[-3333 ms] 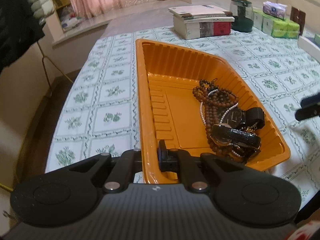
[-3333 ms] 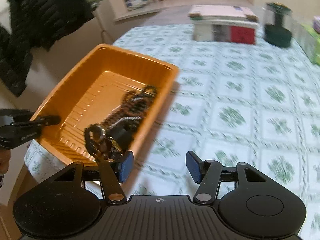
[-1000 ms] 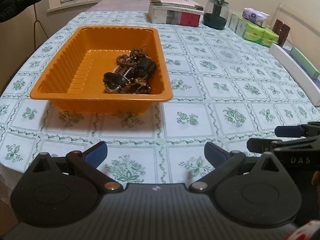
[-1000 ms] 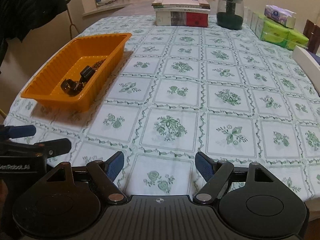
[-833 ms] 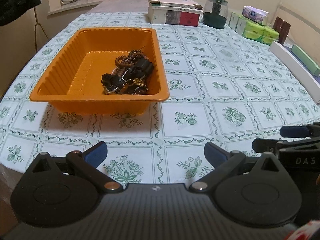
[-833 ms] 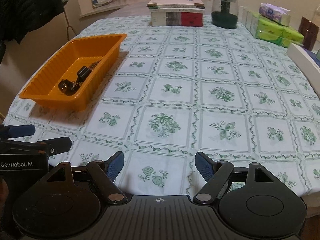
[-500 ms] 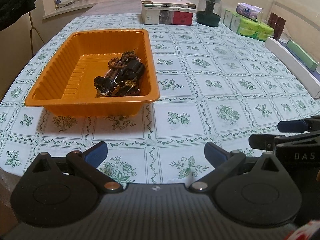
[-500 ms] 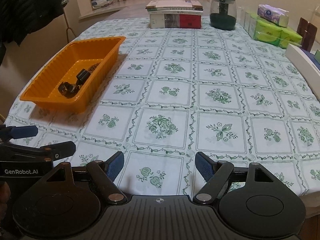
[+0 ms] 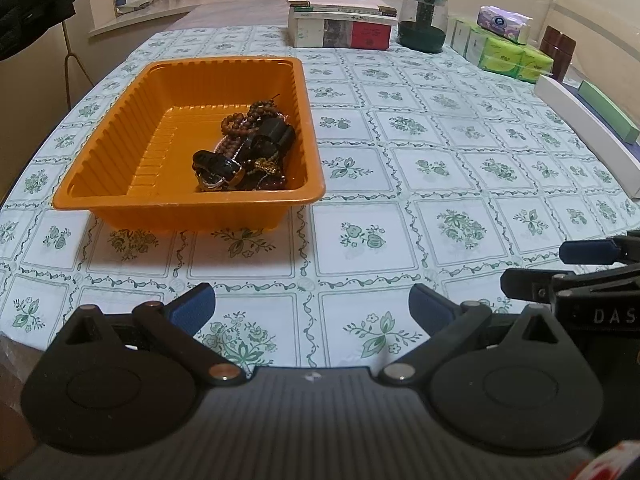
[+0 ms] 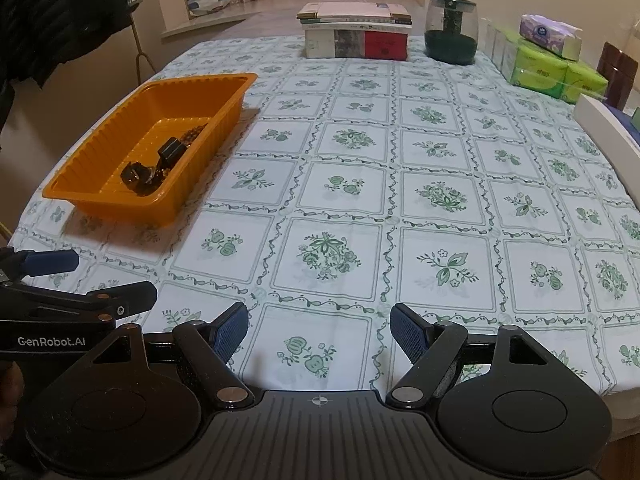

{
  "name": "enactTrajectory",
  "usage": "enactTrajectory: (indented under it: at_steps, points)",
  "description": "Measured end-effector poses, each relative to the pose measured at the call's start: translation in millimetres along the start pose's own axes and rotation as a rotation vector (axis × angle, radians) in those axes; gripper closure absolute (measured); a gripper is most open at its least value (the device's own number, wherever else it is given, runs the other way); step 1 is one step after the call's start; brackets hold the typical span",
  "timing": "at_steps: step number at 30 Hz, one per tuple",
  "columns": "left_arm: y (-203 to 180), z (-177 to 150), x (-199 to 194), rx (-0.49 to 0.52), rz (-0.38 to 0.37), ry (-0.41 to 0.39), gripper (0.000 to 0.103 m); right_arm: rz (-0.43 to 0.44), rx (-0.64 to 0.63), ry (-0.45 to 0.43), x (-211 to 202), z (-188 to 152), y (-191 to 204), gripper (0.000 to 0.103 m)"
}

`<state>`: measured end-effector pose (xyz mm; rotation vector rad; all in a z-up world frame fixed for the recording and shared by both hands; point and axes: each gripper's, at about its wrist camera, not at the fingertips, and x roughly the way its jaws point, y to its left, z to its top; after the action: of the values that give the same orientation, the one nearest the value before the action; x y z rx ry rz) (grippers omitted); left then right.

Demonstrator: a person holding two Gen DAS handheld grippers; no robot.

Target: Organize jewelry

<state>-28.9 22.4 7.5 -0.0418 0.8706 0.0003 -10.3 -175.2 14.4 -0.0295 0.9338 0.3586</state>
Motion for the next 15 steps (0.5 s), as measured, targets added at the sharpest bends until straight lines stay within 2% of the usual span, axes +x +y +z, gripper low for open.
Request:
enactTrajectory:
  at_steps: [15]
  points:
    - [-0.2, -0.6, 0.8, 0.002, 0.002, 0.0, 0.001, 0.002, 0.0, 0.005, 1.6, -1.0, -1.5, 0.025]
